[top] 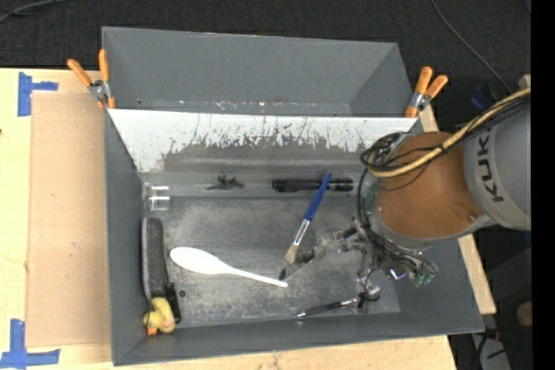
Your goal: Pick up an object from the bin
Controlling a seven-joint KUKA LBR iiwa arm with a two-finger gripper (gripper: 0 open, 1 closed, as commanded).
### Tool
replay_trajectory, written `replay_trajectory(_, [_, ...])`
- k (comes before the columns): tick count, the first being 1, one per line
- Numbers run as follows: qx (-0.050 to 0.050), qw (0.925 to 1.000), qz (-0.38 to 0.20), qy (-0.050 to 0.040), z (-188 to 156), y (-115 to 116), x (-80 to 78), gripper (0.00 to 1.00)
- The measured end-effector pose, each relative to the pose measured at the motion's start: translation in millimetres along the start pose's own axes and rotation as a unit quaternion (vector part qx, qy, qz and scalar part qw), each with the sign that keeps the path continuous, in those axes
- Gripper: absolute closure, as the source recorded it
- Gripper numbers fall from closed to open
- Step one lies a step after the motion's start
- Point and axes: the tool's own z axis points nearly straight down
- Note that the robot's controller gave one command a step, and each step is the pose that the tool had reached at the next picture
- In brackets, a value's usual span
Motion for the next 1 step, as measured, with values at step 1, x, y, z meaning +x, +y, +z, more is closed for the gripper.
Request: replay_trajectory(1, [0.003, 0.9993, 0.036, -0.0032, 38.6, 1.8, -0.7, 0.0])
